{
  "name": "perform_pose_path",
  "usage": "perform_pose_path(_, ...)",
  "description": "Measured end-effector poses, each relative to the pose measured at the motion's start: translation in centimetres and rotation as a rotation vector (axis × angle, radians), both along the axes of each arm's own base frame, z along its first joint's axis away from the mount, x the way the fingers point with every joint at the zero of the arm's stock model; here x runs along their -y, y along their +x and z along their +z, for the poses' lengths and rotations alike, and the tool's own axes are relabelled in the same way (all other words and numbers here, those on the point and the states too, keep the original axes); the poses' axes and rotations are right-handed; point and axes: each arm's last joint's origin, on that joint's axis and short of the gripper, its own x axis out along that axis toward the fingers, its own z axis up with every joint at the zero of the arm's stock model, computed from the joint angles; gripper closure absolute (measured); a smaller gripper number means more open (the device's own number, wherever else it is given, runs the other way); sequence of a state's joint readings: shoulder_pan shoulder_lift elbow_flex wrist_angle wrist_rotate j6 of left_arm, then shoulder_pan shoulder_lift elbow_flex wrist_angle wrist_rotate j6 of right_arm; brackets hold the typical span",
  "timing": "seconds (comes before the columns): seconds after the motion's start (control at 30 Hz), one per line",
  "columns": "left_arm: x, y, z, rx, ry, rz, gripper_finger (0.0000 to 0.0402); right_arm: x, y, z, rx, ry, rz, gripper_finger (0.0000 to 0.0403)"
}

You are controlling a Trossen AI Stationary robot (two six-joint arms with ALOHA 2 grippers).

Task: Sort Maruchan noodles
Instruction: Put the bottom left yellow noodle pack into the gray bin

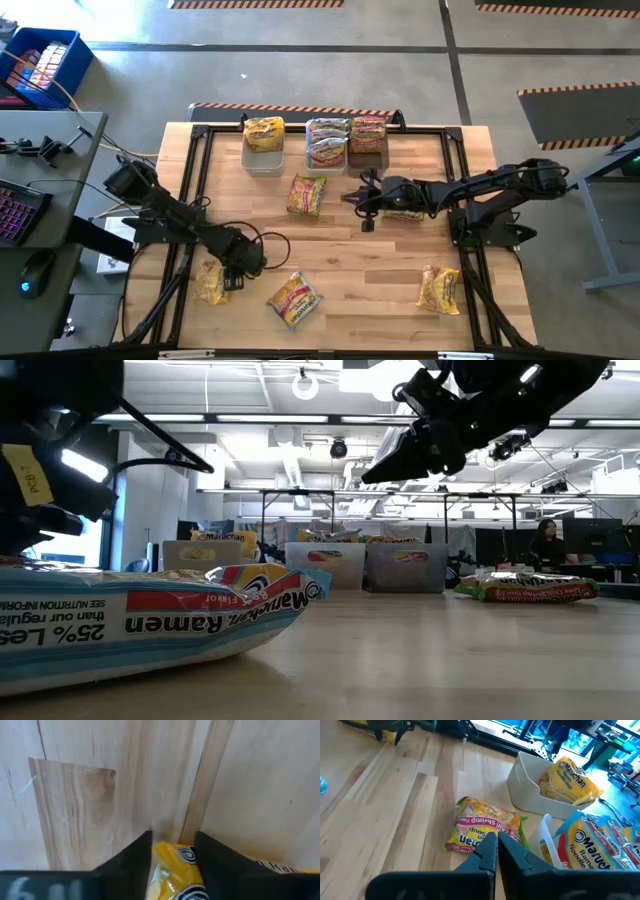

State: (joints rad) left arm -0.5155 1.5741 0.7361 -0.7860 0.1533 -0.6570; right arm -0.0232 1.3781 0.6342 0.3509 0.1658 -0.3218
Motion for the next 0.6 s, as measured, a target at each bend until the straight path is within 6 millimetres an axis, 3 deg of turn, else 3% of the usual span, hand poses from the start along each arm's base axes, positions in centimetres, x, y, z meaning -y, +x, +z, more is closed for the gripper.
perform_pose_path(0.23,-0.6,-0.2,0.6,-0.046,-0.097,0.019,0.0390,0.0,0.0,0.0,-0.002,0.008,-0.003,0.0403)
perform_pose_path(0.6,-2.3,-0.4,4.0,0.158,-0.093,0.050,0.0401,0.0,0.0,-0.3,-0.009,0.097,-0.002,0.0403)
